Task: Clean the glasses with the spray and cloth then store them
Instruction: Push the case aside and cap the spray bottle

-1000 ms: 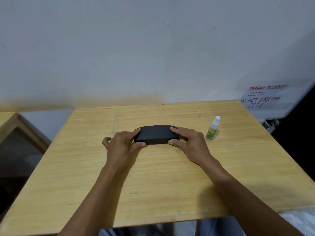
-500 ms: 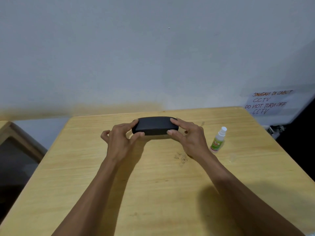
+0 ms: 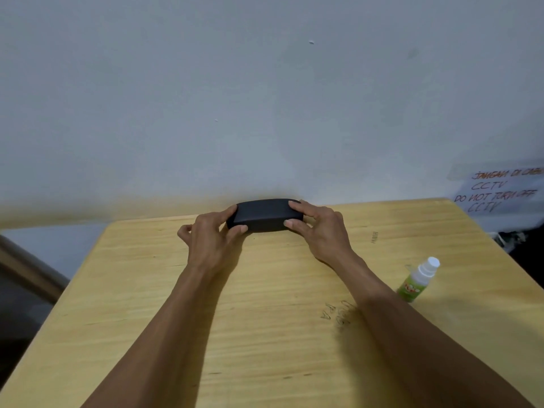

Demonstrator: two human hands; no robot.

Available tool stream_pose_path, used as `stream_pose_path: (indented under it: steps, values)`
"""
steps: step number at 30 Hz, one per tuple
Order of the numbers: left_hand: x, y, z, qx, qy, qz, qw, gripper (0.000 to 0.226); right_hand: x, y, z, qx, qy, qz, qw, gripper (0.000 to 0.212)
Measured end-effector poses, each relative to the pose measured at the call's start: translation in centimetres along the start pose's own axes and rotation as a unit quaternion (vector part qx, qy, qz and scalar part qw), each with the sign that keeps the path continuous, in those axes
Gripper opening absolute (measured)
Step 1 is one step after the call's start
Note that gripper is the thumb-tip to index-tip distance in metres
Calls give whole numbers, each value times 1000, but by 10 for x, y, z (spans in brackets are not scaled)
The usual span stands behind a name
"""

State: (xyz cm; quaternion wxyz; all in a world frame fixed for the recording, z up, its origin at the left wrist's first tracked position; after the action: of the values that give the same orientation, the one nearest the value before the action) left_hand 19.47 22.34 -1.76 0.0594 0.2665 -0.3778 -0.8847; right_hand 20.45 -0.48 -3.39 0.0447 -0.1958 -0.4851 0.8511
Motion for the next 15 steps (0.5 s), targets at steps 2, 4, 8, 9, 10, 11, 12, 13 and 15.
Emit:
stream_pose_path:
  steps: [2,4,8,9,10,11,12,13,15]
  values:
    - [-2,-1,-4,7,-1,3,1000,49,-3,5,-4,13,2,5,1000,51]
    - [-4,-3,-7,17,1,4,1000,48,-4,6,-6,23,2,10,1000,50]
    - [-4,-2,-9,-4,9,-10,1000,47,-4,4,-8,48,7,22,999,50]
    - [-4,-2,-9,-6,7,-10,1000,48,-4,4,-7,54,7,25,998,49]
    - [-3,-2,-9,-6,5,-11,1000,48,-3,3,-6,58,7,25,998,49]
    - [-3,-2,-9,-6,2,-11,1000,48,-3,1,-6,60,5,25,998,49]
    - [-3,-2,-9,-7,-1,-11,1000,48,-2,0,-5,61,3,26,998,49]
    - [-3,-2,-8,-7,-6,-10,1000,49,-1,0,-4,60,-1,26,998,50]
    - [-1,-2,-6,-1,-15,-5,1000,50,2,-1,-2,49,-5,20,999,51]
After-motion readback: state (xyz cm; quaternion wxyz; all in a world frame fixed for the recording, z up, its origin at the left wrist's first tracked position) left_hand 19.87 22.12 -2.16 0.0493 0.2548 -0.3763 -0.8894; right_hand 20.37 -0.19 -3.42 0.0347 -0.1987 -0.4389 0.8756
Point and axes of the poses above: each hand's wrist, its own x-axis away from the middle knuckle, its own z-axis out of the back of the hand, y = z × x, the point moved 4 cm from there along -x, towards the middle knuckle, and after that the axes turned 14 degrees about y, right-handed, at the moved point
